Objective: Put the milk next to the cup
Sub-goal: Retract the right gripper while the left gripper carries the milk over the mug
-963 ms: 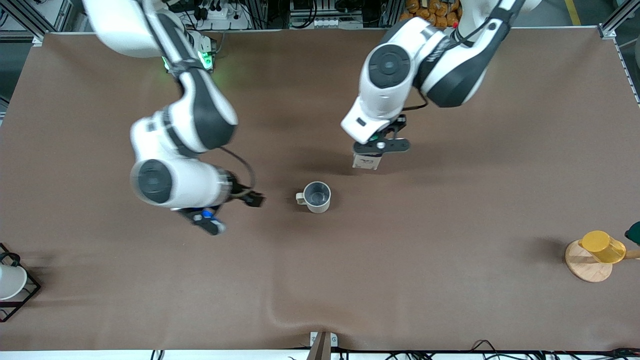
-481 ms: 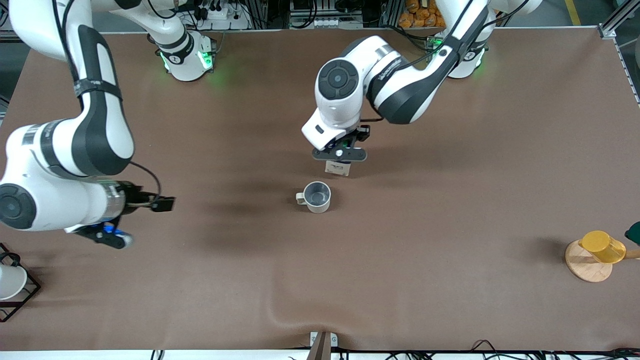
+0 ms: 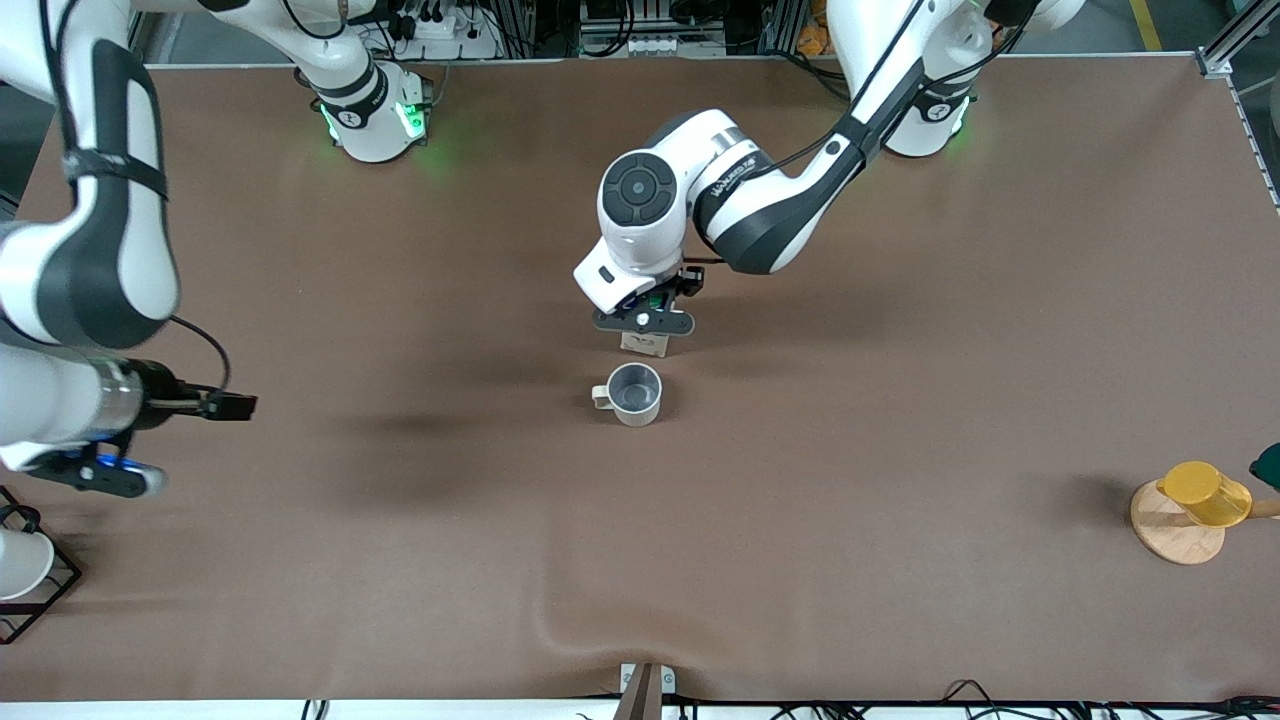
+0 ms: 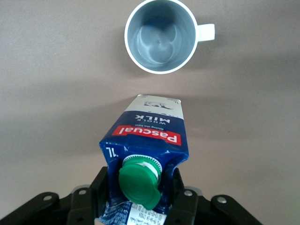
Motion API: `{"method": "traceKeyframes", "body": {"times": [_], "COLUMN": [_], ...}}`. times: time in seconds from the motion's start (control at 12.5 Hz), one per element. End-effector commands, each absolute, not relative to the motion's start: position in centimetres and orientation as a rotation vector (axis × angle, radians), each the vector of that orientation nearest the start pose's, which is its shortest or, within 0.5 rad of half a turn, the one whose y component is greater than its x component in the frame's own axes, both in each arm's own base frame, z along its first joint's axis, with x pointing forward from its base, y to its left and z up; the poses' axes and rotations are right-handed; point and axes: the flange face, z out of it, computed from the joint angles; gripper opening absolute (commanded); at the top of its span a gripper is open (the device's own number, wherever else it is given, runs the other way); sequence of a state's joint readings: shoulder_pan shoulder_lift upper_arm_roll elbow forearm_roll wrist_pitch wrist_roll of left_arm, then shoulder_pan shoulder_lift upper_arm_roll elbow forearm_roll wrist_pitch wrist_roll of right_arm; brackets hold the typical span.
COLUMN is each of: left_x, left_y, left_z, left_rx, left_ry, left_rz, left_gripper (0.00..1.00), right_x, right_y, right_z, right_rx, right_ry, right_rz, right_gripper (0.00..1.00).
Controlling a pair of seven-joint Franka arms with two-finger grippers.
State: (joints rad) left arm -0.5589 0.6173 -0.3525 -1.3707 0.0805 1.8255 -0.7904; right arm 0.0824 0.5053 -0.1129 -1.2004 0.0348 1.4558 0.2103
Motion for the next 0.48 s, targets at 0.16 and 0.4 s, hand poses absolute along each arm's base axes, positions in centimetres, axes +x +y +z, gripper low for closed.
{"method": "traceKeyframes", "body": {"times": [0.16,0.4], "left_x": [48.1,48.9], "left_y": [-52.2,-51.6], "left_z": [35.8,35.3], "left_rx": [-3.090,-3.092], "left_ry": [0.132,0.115], "left_rz": [0.225,0.221], "left_gripper": [0.58,0.59], "right_x": [66.3,64.7], "right_y": [-2.0,-1.8], "right_z": [53.8,58.4], "right_rx": [-3.068,-3.071], "right_ry": [0.399,0.383], "right_rz": [0.258,0.189], "right_gripper": [1.00,1.00]}}
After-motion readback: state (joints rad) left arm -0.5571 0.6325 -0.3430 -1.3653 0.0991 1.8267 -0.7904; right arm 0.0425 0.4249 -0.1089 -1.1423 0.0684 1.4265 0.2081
